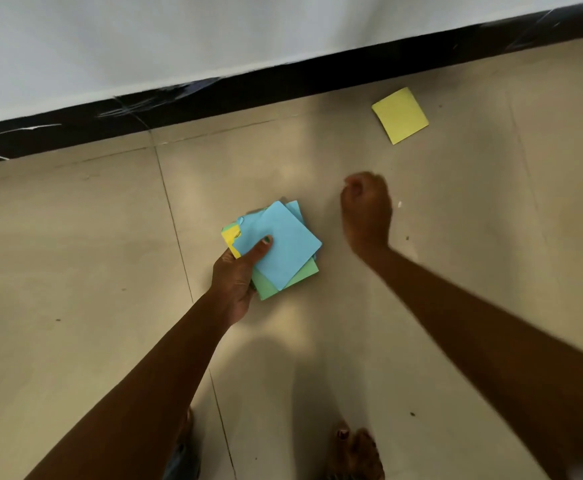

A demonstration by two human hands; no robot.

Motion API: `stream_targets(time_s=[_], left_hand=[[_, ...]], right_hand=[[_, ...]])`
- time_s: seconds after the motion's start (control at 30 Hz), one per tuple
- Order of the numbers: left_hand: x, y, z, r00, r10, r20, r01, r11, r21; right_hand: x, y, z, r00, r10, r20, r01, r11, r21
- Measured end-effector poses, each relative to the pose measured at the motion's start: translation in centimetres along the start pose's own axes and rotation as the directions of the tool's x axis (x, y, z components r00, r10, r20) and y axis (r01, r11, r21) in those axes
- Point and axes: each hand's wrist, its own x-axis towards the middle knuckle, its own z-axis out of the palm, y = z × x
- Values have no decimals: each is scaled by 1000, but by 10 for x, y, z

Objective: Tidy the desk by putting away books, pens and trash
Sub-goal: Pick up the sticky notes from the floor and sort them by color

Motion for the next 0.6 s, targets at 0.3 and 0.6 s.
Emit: stream_targets(time_s=[0.3, 0.6], left_hand=[[21, -2, 20, 990, 77, -116, -67, 994, 87], [20, -4, 27, 977, 133, -169, -110, 984, 140]], right_hand=[[123, 18, -18, 967, -148, 208, 250, 717, -651], [134, 19, -24, 897, -273, 347, 439, 456, -775]])
